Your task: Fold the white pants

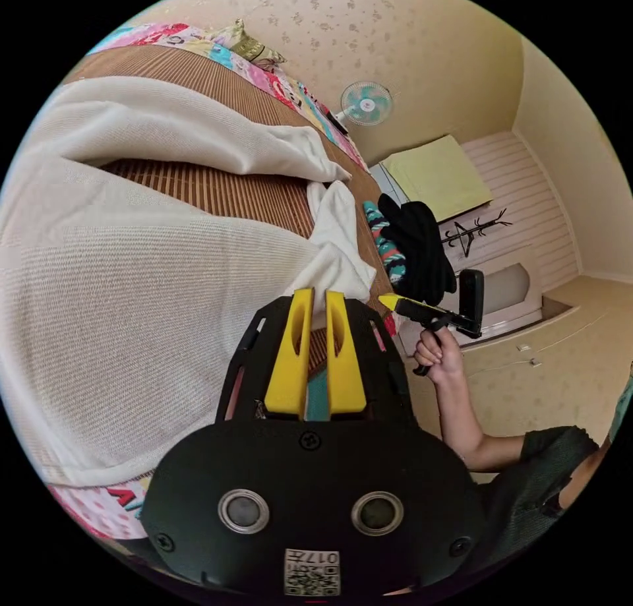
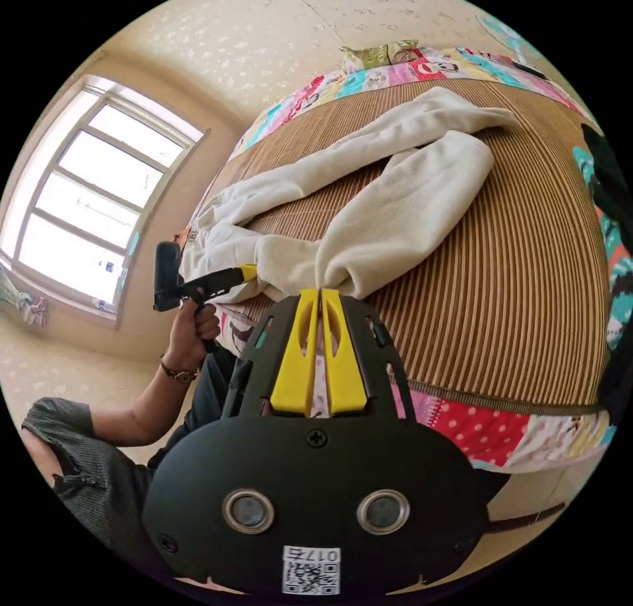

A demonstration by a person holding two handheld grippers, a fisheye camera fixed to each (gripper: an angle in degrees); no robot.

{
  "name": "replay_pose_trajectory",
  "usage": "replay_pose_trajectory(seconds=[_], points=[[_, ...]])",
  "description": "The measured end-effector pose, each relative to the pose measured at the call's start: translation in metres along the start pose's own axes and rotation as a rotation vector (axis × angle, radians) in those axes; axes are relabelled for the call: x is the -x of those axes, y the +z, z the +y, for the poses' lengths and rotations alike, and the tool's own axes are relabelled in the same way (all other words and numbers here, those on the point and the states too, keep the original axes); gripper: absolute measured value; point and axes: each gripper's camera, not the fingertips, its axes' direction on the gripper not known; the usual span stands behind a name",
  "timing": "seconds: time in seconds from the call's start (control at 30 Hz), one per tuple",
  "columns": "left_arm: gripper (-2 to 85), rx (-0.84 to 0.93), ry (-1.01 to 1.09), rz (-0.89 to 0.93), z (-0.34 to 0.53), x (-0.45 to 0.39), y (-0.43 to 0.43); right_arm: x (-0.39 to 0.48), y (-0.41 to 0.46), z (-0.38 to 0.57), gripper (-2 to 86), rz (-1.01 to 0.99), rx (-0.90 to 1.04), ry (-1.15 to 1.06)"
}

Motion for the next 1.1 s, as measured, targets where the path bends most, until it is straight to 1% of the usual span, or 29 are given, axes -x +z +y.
replay_pose_trajectory(seconds=[0.07,0.17,0.2,0.23,0.3,0.33,0.37,0.43,0.47,0.5,0.53,0.57,0.6,0.63,0.67,0.7,0.73,0.77,0.8,0.83,0.87,0.9,0.93,0.97,1.0,1.03,1.07,1.1], points=[[0.5,0.046,-0.003,-0.005,0.020,0.000,0.005,-0.025,-0.021,0.034,2.0,-0.044,-0.019,0.070],[-0.5,0.125,-0.081,0.057,0.043,0.018,0.009,-0.059,-0.048,0.066,3.6,-0.106,-0.103,0.190],[-0.6,0.125,-0.085,0.062,0.048,0.020,0.009,-0.068,-0.056,0.064,5.8,-0.145,-0.140,0.218],[-0.8,0.131,-0.092,0.063,0.056,0.022,0.010,-0.071,-0.058,0.051,9.2,-0.181,-0.132,0.232],[-0.9,0.159,-0.089,0.034,0.066,0.017,0.015,-0.060,-0.054,0.009,15.2,-0.181,-0.039,0.195],[-0.9,0.169,-0.077,-0.005,0.071,0.010,0.016,-0.047,-0.054,-0.023,18.1,-0.101,-0.003,0.154],[-0.9,0.170,-0.075,-0.034,0.076,0.005,0.017,-0.041,-0.055,-0.038,19.0,-0.041,-0.002,0.143],[-0.9,0.171,-0.091,-0.051,0.081,0.001,0.017,-0.030,-0.057,-0.093,21.5,0.180,-0.035,0.152],[-0.9,0.171,-0.103,-0.049,0.086,0.001,0.017,-0.032,-0.055,-0.106,21.8,0.217,-0.034,0.163],[-0.9,0.172,-0.105,-0.048,0.088,0.000,0.017,-0.039,-0.045,-0.130,20.9,0.239,-0.007,0.182],[-0.9,0.175,-0.106,-0.050,0.094,0.000,0.016,-0.049,-0.023,-0.153,18.5,0.240,0.109,0.179],[-0.9,0.170,-0.101,-0.050,0.101,-0.002,0.015,-0.053,-0.011,-0.161,16.4,0.282,0.184,0.174],[-0.9,0.163,-0.099,-0.051,0.105,-0.002,0.013,-0.047,-0.006,-0.174,12.2,0.427,0.263,0.114],[-0.9,0.205,-0.105,-0.092,0.111,-0.003,0.015,-0.036,-0.011,-0.186,7.7,0.426,0.320,0.037],[-0.9,0.210,-0.065,-0.116,0.117,-0.008,0.011,-0.029,-0.017,-0.189,6.7,0.416,0.330,0.004],[-0.9,0.202,-0.070,-0.123,0.120,-0.010,0.006,-0.014,-0.043,-0.191,4.6,0.363,0.283,-0.062],[-0.9,0.180,-0.092,-0.128,0.130,-0.015,-0.006,0.000,-0.086,-0.183,3.9,0.279,0.133,-0.113],[-0.9,0.140,-0.058,-0.102,0.141,-0.025,-0.020,0.005,-0.113,-0.174,3.6,0.222,0.037,-0.130],[-0.8,0.117,-0.030,-0.083,0.146,-0.030,-0.027,0.009,-0.173,-0.143,3.3,0.096,-0.188,-0.156],[-0.7,0.077,0.013,-0.055,0.157,-0.038,-0.041,0.001,-0.225,-0.101,3.0,0.024,-0.400,-0.130],[-0.4,0.048,0.026,-0.046,0.167,-0.041,-0.053,-0.007,-0.245,-0.079,2.9,0.004,-0.481,-0.095],[-0.1,0.037,0.020,-0.045,0.172,-0.040,-0.058,-0.029,-0.275,-0.035,2.8,-0.047,-0.605,-0.021],[0.6,0.014,-0.001,-0.033,0.179,-0.036,-0.070,-0.056,-0.290,0.006,2.7,-0.087,-0.672,0.072],[3.3,-0.019,-0.019,-0.007,0.184,-0.030,-0.081,-0.070,-0.293,0.025,2.6,-0.099,-0.689,0.117],[4.7,-0.038,-0.028,0.004,0.186,-0.027,-0.088,-0.096,-0.290,0.060,2.6,-0.099,-0.706,0.184],[6.1,-0.075,-0.050,0.009,0.188,-0.020,-0.100,-0.121,-0.280,0.092,2.5,-0.055,-0.704,0.254],[7.6,-0.108,-0.078,-0.009,0.189,-0.013,-0.113,-0.133,-0.273,0.105,2.4,-0.030,-0.684,0.303],[8.3,-0.122,-0.090,-0.021,0.188,-0.010,-0.120,-0.163,-0.254,0.126,2.2,-0.017,-0.589,0.448]])
